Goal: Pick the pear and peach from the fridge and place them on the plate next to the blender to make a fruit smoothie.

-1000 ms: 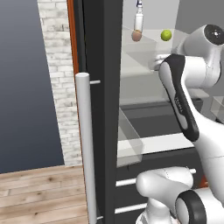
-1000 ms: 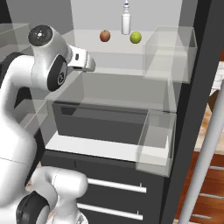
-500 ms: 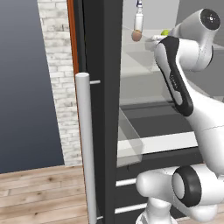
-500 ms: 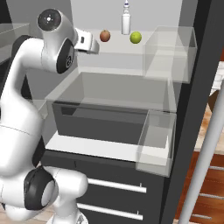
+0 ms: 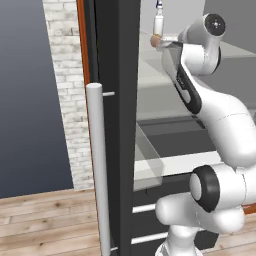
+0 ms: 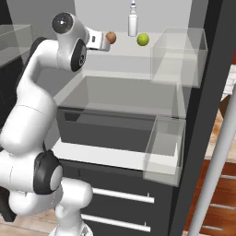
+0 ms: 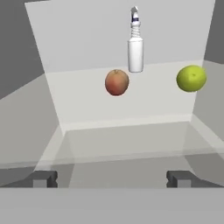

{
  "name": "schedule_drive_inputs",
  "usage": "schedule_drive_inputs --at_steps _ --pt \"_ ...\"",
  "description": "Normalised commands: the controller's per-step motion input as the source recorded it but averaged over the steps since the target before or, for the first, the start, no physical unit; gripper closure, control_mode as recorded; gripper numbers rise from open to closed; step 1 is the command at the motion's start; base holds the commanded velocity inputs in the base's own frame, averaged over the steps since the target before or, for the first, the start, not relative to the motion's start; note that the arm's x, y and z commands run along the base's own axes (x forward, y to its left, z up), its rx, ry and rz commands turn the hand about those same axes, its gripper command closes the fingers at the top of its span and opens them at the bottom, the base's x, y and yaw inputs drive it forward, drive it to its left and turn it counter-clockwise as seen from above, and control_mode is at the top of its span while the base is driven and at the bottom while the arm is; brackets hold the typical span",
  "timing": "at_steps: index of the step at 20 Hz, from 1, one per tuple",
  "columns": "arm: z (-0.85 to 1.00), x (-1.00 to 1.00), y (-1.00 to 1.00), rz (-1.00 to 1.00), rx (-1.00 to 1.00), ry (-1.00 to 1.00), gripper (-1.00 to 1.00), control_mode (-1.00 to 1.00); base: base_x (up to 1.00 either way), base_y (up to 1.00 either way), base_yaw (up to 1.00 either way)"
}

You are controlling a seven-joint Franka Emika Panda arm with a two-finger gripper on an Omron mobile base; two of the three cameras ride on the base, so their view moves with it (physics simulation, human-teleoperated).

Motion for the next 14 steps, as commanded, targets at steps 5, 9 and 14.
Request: schedule_drive_inputs --at_steps 5,9,14 --pt "0.0 0.8 0.0 0.0 0.0 0.05 -1.0 -1.0 0.0 0.0 0.0" --pt "0.0 0.72 0.0 0.0 0.0 0.13 -1.0 -1.0 0.0 0.0 0.0" --pt "0.0 0.57 0.0 0.0 0.0 0.08 -1.0 -1.0 0.0 0.0 0.0"
